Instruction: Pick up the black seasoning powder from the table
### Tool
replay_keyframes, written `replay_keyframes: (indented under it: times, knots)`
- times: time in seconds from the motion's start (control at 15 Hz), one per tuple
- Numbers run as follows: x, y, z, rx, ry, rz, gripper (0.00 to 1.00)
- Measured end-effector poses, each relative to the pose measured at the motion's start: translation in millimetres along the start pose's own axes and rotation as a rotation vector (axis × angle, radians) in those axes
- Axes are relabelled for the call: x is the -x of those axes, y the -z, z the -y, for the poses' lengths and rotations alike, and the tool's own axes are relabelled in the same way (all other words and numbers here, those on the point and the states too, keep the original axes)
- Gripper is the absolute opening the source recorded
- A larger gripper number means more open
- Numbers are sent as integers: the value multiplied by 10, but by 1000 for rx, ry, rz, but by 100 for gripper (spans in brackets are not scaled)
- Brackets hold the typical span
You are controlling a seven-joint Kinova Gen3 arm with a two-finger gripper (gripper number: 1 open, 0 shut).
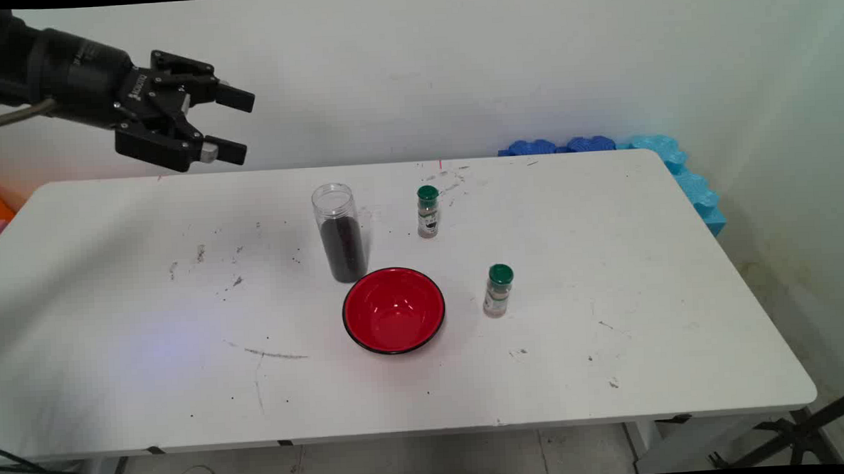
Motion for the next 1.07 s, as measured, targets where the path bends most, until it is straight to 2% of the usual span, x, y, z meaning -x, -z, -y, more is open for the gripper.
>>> replay_keyframes:
  times: [0.47,1.07]
  knots:
    - [34,-61,56,-14,18,21,100]
    - [312,-348,331,-79,70,90,100]
